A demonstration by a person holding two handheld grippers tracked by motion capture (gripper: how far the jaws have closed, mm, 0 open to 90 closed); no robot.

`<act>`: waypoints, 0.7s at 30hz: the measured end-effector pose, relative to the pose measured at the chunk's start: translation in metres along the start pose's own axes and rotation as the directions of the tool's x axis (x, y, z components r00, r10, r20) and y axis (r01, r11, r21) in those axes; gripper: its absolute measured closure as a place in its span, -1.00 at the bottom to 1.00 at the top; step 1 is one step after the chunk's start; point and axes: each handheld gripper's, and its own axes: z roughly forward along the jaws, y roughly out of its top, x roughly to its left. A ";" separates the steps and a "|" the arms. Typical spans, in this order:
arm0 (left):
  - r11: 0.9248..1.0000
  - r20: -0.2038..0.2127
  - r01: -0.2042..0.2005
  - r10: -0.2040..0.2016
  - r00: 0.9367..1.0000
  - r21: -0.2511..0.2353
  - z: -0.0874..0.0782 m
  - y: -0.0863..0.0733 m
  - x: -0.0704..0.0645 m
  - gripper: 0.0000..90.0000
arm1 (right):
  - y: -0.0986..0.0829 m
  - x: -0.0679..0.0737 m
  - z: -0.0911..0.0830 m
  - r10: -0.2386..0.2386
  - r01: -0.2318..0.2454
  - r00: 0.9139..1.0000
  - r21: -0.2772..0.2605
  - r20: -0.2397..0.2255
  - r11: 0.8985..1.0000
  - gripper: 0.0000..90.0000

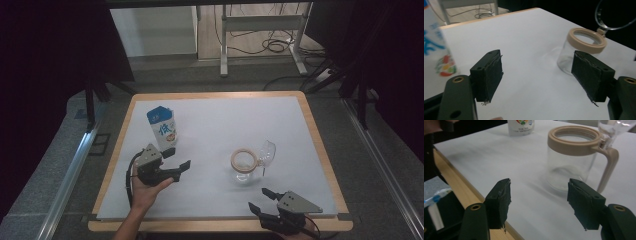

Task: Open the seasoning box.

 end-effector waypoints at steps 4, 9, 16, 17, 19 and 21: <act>1.000 -0.028 0.013 -0.013 1.000 0.001 -0.005 -0.003 0.010 -0.42 | 0.002 0.003 0.004 -0.003 0.003 1.000 -0.005 -0.021 1.000 -0.20; 1.000 -0.091 0.025 -0.025 0.996 0.000 -0.009 -0.004 0.026 -0.38 | 0.006 0.006 0.014 -0.015 0.014 0.999 -0.007 -0.037 1.000 -0.20; 0.998 -0.191 0.058 -0.056 0.980 0.003 -0.008 -0.002 0.062 -0.30 | 0.011 0.013 0.039 -0.037 0.038 0.996 0.019 -0.081 0.999 -0.21; 0.998 -0.194 0.063 -0.061 0.979 0.004 -0.008 -0.001 0.066 -0.29 | 0.012 0.013 0.043 -0.043 0.045 0.995 0.020 -0.086 0.999 -0.21; 0.998 -0.206 0.071 -0.069 0.976 0.002 -0.005 0.001 0.075 -0.26 | 0.013 0.015 0.048 -0.047 0.049 0.995 0.022 -0.089 0.999 -0.21; 0.997 -0.212 0.072 -0.071 0.975 -0.002 -0.002 0.004 0.084 -0.21 | 0.016 0.017 0.055 -0.056 0.057 0.994 0.018 -0.096 0.998 -0.21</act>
